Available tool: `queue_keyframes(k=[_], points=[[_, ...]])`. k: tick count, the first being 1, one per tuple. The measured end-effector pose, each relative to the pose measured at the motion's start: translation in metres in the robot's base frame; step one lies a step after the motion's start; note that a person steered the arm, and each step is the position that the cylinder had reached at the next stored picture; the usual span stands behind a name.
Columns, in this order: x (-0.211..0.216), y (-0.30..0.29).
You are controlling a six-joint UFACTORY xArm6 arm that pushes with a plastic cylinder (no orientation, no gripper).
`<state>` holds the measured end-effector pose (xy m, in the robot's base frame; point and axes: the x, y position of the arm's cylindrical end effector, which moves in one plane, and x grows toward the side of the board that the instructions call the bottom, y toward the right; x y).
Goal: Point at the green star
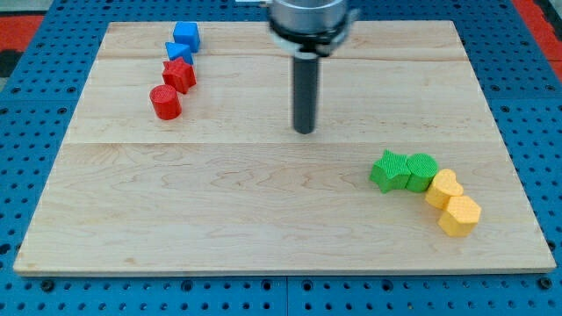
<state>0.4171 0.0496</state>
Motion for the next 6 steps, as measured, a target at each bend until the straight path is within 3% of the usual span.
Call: queue_keyframes(k=[1, 4, 6], points=[[0.017, 0.018], [0.136, 0.019], [0.125, 0.084]])
